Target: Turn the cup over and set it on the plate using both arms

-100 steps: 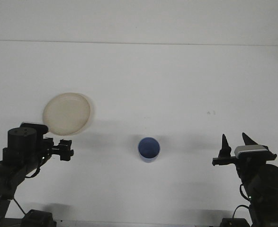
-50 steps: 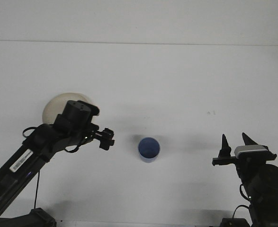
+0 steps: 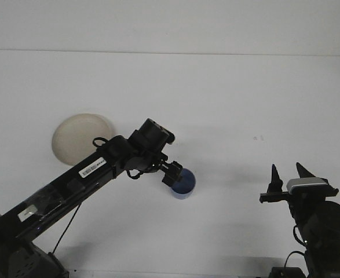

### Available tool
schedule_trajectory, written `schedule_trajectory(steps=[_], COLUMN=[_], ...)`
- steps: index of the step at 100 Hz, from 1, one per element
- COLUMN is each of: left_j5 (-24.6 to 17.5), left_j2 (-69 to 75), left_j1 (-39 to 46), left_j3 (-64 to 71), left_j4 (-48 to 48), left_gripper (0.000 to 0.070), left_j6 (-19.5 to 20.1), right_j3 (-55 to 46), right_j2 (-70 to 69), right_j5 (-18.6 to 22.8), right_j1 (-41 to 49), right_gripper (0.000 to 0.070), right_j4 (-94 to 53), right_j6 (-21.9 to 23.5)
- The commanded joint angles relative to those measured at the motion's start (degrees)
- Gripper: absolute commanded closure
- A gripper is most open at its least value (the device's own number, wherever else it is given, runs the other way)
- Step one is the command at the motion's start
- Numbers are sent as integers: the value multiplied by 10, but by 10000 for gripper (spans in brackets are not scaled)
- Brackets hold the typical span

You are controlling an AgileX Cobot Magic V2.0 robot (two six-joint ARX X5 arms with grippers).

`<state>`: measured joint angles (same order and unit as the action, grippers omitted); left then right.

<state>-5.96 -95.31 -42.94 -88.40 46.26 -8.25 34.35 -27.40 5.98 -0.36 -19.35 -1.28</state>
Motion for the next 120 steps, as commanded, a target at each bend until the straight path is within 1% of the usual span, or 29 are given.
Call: schedule_trajectory(steps=[1,25,66,69,72,92,109,120], left_j5=[-1,-1,-1,-1,-1,-1,-1,1], left_j2=[-23,-59,-110,-113,-116,-117,-116,-114], left_j1=[-8,-13,-14,-14,-15,-21,-21,-19], left_j3=[-12,-12,-12,-12,-12,-12,-13,-29], left_j4=[-5,-29,-25,-25,-25,-24,-21,7], left_gripper=[227,227,248,266,310,697,689,689], left_j6=[5,7,7,7,7,20,22,23], right_j3=[3,3,3,3,3,3,3,3], right_j2=[0,0,0,0,0,0,0,0], right_j5=[0,0,0,0,0,0,0,-1], right_j1=[1,1,1,1,1,1,1,1], right_gripper=[267,267,267,267,267,267,267,267], right_j4=[7,5,5,5,5,5,5,5], right_j6=[0,0,0,0,0,0,-1,0])
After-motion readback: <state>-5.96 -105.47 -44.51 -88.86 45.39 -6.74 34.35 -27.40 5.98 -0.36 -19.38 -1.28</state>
